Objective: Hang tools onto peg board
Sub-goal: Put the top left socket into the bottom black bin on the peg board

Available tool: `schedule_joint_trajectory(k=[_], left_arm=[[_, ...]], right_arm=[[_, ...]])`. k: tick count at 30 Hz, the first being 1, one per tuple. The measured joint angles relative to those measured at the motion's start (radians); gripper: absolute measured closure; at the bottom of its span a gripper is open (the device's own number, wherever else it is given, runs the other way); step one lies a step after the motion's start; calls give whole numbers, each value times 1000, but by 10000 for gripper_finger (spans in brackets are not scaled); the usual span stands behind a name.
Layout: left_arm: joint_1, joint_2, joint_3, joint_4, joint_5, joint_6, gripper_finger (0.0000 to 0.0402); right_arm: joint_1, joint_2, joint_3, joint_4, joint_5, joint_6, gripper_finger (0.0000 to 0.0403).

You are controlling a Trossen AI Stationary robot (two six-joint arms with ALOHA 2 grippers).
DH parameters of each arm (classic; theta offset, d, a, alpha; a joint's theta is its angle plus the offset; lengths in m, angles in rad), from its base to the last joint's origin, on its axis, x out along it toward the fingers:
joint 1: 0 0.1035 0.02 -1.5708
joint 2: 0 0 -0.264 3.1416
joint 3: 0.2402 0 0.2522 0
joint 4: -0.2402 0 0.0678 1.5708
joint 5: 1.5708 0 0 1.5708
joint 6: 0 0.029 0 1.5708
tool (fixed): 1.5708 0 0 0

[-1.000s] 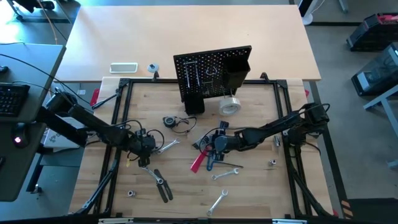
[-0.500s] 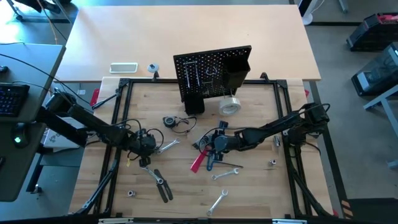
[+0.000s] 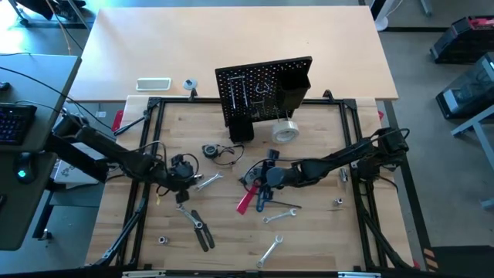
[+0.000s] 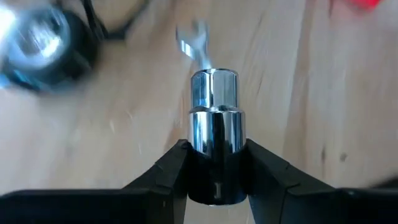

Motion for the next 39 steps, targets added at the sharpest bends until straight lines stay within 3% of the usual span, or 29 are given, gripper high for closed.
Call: schedule_joint_trajectory(k=[4, 9, 15, 19, 25, 31, 39], left_arm=[[-1, -26, 46, 26, -90, 85, 294], [0, -44, 70, 177, -172, 234, 294], [34, -43, 70, 433, -191, 429, 294], [71, -43, 70, 589, -128, 531, 294], [122, -1, 71, 727, -6, 591, 294], [152, 86, 71, 830, 63, 616, 294], [194, 173, 71, 988, 126, 642, 294]], right_arm=[[0, -8, 0, 53, -2, -31, 283], [0, -52, 1, 127, -28, -79, 283], [-21, -106, 2, 325, -197, -139, 283], [-54, -109, 2, 418, -300, -139, 283], [-73, -108, 2, 484, -304, -183, 280], [-78, -108, 2, 546, -308, -218, 244], [-108, -108, 2, 541, -411, -175, 215]])
